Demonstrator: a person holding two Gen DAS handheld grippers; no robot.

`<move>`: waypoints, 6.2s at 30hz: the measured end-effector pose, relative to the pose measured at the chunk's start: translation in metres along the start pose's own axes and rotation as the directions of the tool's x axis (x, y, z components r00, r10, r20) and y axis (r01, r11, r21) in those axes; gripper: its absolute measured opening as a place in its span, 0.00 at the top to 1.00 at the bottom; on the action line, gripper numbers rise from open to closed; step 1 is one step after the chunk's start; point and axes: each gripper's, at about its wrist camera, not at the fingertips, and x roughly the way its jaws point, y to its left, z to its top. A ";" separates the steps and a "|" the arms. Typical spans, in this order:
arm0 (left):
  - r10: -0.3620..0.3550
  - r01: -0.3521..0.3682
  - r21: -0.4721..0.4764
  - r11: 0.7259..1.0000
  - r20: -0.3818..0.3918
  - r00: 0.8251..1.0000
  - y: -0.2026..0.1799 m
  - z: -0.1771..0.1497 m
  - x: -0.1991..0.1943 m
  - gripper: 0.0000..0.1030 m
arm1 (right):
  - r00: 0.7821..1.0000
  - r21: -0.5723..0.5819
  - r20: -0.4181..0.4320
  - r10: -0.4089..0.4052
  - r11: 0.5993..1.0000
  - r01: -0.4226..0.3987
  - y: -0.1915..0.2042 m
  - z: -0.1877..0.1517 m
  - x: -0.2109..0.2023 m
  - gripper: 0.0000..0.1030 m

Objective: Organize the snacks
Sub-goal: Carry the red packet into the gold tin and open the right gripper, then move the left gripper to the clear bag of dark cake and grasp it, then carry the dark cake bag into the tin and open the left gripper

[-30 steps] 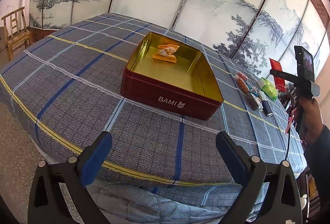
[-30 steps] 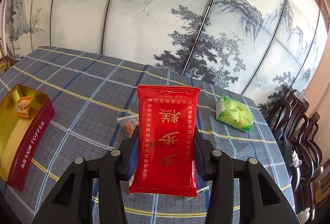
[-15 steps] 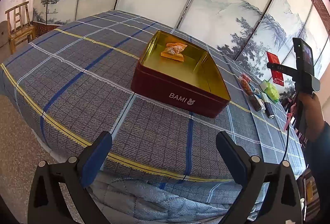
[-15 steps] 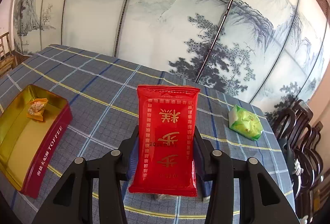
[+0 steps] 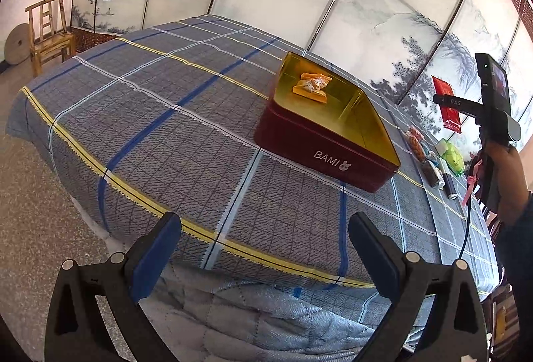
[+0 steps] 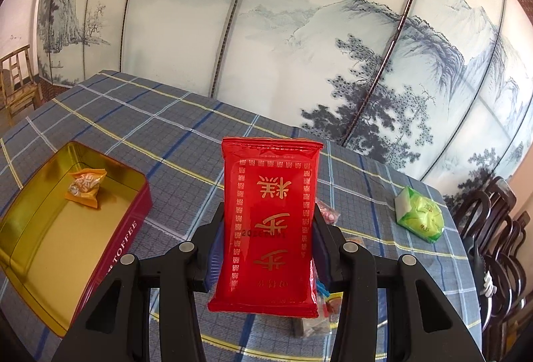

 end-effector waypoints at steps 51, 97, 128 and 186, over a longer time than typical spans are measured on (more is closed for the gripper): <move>0.109 -0.109 -0.001 0.994 -0.060 0.992 0.017 -0.013 0.003 0.03 | 0.873 -0.065 -0.255 0.416 0.893 -0.445 0.217 -0.045 0.037 0.50; 0.011 0.083 0.428 0.900 -0.213 0.977 -0.397 0.007 0.242 0.57 | 0.981 0.780 0.119 0.151 0.597 -0.186 -0.325 -0.243 0.043 0.05; -0.159 0.146 0.507 0.850 -0.019 0.987 -0.372 0.065 0.110 0.71 | 0.983 0.801 0.099 0.154 0.574 -0.171 -0.327 -0.248 0.050 0.05; 0.286 -0.257 0.313 0.914 -0.049 0.957 -0.100 0.107 0.124 0.71 | 0.985 0.805 0.040 0.168 0.579 -0.131 -0.324 -0.247 0.059 0.04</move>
